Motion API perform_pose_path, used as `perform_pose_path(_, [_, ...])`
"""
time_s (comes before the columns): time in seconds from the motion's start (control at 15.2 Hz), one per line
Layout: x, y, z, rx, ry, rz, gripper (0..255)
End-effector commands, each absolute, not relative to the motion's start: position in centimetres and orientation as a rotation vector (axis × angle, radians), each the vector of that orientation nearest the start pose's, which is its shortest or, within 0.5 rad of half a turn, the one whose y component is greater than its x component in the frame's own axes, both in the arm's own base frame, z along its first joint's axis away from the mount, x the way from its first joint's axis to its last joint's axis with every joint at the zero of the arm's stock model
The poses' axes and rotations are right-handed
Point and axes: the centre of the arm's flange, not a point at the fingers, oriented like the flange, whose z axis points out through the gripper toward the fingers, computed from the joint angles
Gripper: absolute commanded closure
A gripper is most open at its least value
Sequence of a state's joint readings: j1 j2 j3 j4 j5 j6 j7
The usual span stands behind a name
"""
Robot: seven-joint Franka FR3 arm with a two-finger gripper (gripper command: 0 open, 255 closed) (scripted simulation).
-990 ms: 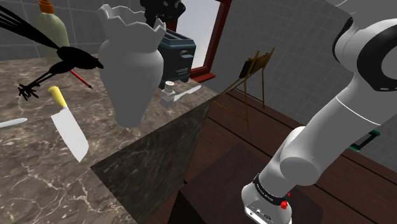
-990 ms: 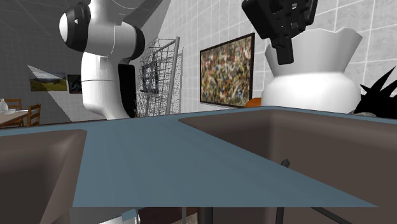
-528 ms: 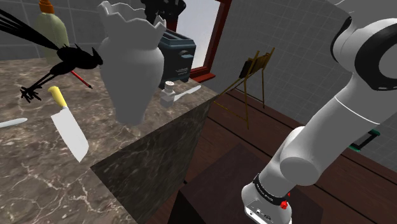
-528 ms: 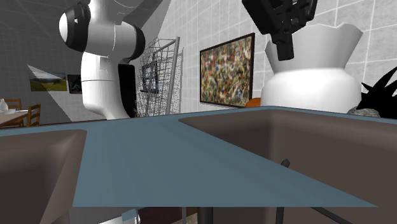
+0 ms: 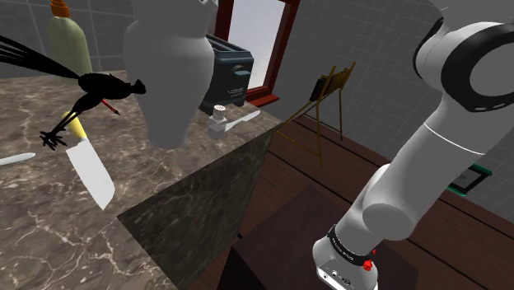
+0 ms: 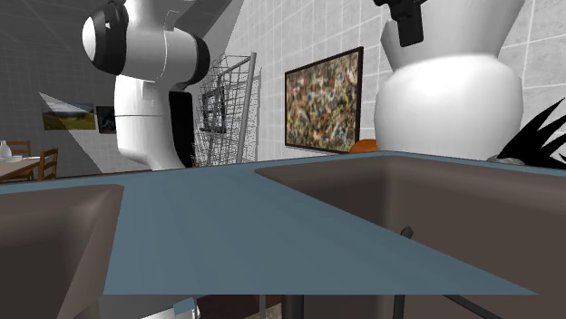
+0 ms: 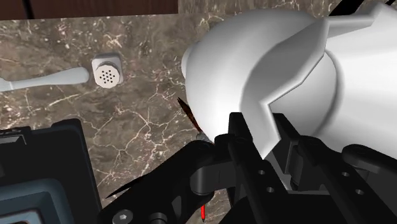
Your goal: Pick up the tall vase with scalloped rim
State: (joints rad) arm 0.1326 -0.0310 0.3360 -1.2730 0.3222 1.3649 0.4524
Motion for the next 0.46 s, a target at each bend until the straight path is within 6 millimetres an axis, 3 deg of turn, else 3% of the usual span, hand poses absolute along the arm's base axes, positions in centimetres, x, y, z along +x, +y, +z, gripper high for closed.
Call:
perform_pose_path(0.0, [43.4, 26.7, 77.4, -2.814, -0.145, 0.035, 255])
perform_pose_path(0.26, [43.4, 26.7, 79.5, -2.814, -0.145, 0.035, 255])
perform_pose_path(0.4, [43.4, 26.7, 79.6, -2.814, -0.145, 0.035, 255])
